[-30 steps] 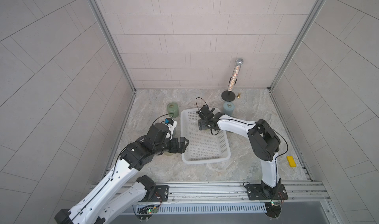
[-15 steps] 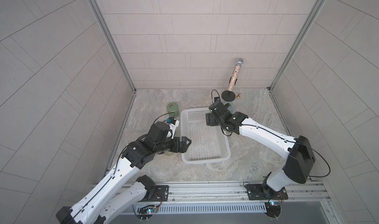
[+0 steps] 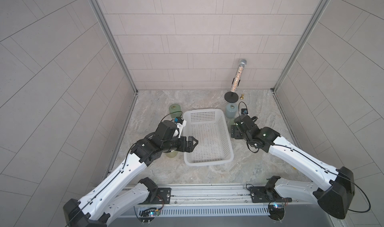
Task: Take the tea canister out of the basket
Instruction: Place the tea canister at the center of the board.
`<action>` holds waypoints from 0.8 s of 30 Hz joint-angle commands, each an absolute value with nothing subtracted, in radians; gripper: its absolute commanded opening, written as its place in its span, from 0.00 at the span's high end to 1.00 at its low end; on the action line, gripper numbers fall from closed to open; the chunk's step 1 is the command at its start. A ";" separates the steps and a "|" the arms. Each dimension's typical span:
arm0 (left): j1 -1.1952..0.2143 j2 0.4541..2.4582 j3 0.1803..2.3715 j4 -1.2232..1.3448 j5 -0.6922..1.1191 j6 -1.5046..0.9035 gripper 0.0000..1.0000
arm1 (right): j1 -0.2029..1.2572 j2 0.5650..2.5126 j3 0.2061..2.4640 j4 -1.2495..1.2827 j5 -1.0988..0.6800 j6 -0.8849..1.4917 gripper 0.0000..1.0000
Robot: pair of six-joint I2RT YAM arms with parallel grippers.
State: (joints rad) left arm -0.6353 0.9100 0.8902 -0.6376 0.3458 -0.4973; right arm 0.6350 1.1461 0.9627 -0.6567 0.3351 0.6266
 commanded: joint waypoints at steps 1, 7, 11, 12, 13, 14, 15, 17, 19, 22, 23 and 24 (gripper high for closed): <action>-0.650 0.914 0.905 -0.618 0.346 -0.494 0.00 | 0.606 1.111 0.916 -0.628 0.366 0.643 0.18; -0.667 0.914 0.914 -0.622 0.342 -0.511 0.00 | 0.550 1.094 0.780 -0.527 0.314 0.652 0.18; -0.675 0.915 0.924 -0.639 0.328 -0.509 0.00 | 0.548 1.093 0.709 -0.450 0.291 0.650 0.18; -0.674 0.915 0.925 -0.641 0.326 -0.509 0.00 | 0.547 1.095 0.696 -0.435 0.289 0.652 0.18; -0.674 0.915 0.928 -0.644 0.327 -0.509 0.00 | 0.546 1.099 0.681 -0.420 0.285 0.653 0.18; -0.676 0.917 0.929 -0.647 0.324 -0.508 0.00 | 0.545 1.104 0.668 -0.401 0.277 0.652 0.18; -0.676 0.917 0.931 -0.649 0.322 -0.507 0.00 | 0.544 1.108 0.656 -0.385 0.271 0.652 0.18; -0.677 0.918 0.933 -0.655 0.320 -0.506 0.00 | 0.542 1.120 0.631 -0.349 0.255 0.655 0.18; -0.679 0.916 0.934 -0.657 0.318 -0.507 0.00 | 0.542 1.131 0.600 -0.316 0.244 0.656 0.18; -0.681 0.917 0.936 -0.661 0.315 -0.508 0.00 | 0.542 1.145 0.572 -0.266 0.236 0.652 0.18; -0.680 0.915 0.938 -0.662 0.313 -0.508 0.00 | 0.541 1.152 0.565 -0.252 0.235 0.650 0.18; -0.680 0.916 0.937 -0.664 0.313 -0.508 0.00 | 0.541 1.159 0.560 -0.240 0.232 0.648 0.18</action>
State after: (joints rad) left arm -0.6758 0.9176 0.8993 -0.6464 0.3279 -0.5072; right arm 0.5465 1.1561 0.5591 -0.3470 0.2176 0.6415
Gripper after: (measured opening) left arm 0.999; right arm 0.867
